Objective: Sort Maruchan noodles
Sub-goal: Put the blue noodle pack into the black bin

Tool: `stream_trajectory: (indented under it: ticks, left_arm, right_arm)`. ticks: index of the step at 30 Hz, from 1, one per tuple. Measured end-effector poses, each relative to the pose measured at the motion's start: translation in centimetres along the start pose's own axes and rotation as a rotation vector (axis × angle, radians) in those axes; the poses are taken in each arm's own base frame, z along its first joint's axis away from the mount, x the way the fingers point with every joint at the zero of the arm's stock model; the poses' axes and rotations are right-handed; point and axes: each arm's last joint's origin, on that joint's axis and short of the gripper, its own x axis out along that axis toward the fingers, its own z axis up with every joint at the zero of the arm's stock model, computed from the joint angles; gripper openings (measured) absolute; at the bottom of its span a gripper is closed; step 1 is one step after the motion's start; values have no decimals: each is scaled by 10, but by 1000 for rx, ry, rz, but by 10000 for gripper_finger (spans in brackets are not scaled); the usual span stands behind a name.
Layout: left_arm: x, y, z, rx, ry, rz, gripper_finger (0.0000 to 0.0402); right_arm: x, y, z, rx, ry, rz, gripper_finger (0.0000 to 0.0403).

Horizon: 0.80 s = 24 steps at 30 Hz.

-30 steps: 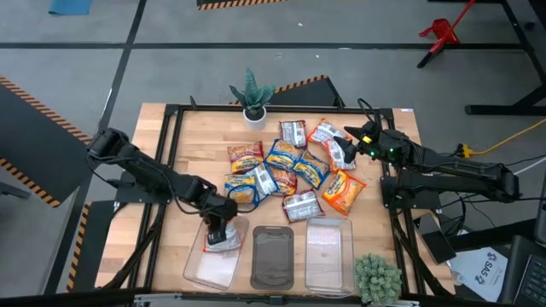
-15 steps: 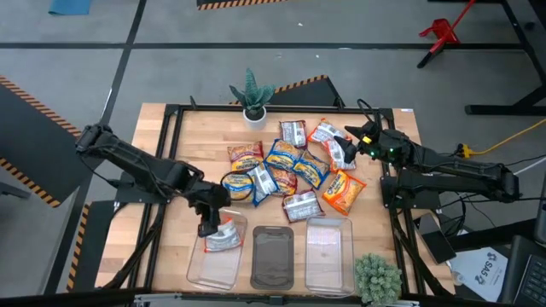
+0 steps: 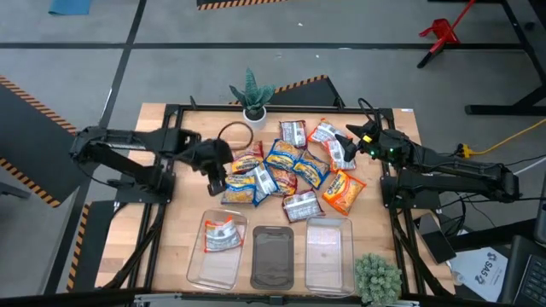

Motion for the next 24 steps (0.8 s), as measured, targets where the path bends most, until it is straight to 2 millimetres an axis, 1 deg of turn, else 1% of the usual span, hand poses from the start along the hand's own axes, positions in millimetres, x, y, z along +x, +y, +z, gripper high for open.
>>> stream_trajectory:
  ticks: [2, 5, 9, 11, 17, 22, 24]
  left_arm:
    - [1, 6, 8, 35, -41, -32, 105]
    - [4, 11, 13, 94, -75, 40, 137]
    - [18, 28, 18, 39, -14, 146, 165]
    - [29, 34, 19, 43, 15, 132, 168]
    - [63, 45, 20, 151, 76, 41, 168]
    - [90, 54, 17, 215, 64, -100, 169]
    - [100, 59, 14, 229, 65, -122, 168]
  right_arm:
    - [0, 0, 0, 1, 0, 0, 301]
    - [0, 0, 0, 1, -2, -7, 301]
    - [0, 0, 0, -1, 1, -9, 301]
    - [0, 0, 0, 0, 1, -9, 301]
    - [0, 0, 0, -1, 1, -11, 301]
    - [0, 0, 0, -1, 2, -11, 301]
    - [0, 0, 0, -1, 2, -10, 301]
